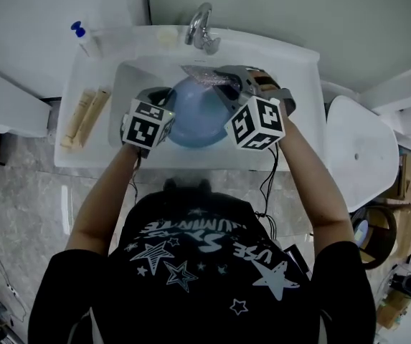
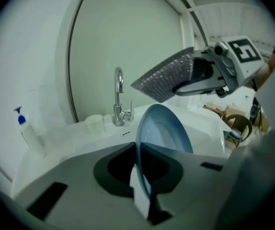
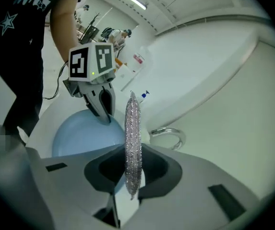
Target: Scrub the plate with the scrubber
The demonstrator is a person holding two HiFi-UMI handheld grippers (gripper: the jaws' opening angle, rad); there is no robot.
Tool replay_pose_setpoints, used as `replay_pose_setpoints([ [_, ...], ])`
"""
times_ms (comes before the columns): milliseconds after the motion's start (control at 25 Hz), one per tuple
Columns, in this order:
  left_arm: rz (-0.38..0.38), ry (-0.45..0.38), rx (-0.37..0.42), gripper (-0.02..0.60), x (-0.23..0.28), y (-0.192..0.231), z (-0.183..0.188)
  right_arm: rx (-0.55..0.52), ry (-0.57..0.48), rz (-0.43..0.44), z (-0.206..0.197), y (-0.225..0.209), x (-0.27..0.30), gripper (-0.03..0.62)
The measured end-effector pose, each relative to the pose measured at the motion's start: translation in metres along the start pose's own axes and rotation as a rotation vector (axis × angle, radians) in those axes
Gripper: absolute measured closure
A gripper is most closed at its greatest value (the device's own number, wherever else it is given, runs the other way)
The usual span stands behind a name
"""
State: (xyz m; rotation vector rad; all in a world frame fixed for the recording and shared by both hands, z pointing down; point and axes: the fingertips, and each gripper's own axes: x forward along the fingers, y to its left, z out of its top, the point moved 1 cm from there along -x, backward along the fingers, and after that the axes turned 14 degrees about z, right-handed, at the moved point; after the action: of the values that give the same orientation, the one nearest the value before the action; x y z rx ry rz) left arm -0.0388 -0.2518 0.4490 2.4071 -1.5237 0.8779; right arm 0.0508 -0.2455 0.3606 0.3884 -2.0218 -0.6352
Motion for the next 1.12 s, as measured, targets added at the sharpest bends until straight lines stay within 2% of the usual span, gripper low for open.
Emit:
replay_pose_setpoints([
  [240, 0.087, -0.108, 0.277, 0.555, -0.006, -0.003, 0.024, -0.053, 0.076, 0.165, 0.000, -0.010, 0.016, 0.513],
  [400, 0.167, -0.160, 0.519, 0.555, -0.011, -0.004, 0.033, -0.080, 0.107, 0.287, 0.001, -0.005, 0.023, 0.513],
  [440, 0.182, -0.167, 0.565, 0.555, -0.011, -0.005, 0.034, -0.086, 0.112, 0.307, 0.001, -0.003, 0.025, 0.513],
  [520, 0.200, -0.167, 0.607, 0.555, -0.009, -0.006, 0.033, -0.095, 0.127, 0.327, 0.001, 0.001, 0.028, 0.513],
  [720, 0.207, -0.156, 0.574, 0.555, -0.005, -0.006, 0.031, -0.080, 0.146, 0.313, -0.004, 0.007, 0.036, 0.513],
  [960, 0.194, -0.145, 0.474, 0.554, -0.006, 0.006, 0.026, 0.037, 0.161, 0.292, -0.029, 0.008, 0.034, 0.513],
  [1040, 0.180, -0.148, 0.419, 0.554, -0.005, 0.011, 0.025, 0.102, 0.152, 0.293, -0.038, 0.009, 0.033, 0.513],
  [1120, 0.147, -0.144, 0.327, 0.554, -0.003, 0.016, 0.022, 0.171, 0.140, 0.290, -0.047, 0.010, 0.034, 0.513],
])
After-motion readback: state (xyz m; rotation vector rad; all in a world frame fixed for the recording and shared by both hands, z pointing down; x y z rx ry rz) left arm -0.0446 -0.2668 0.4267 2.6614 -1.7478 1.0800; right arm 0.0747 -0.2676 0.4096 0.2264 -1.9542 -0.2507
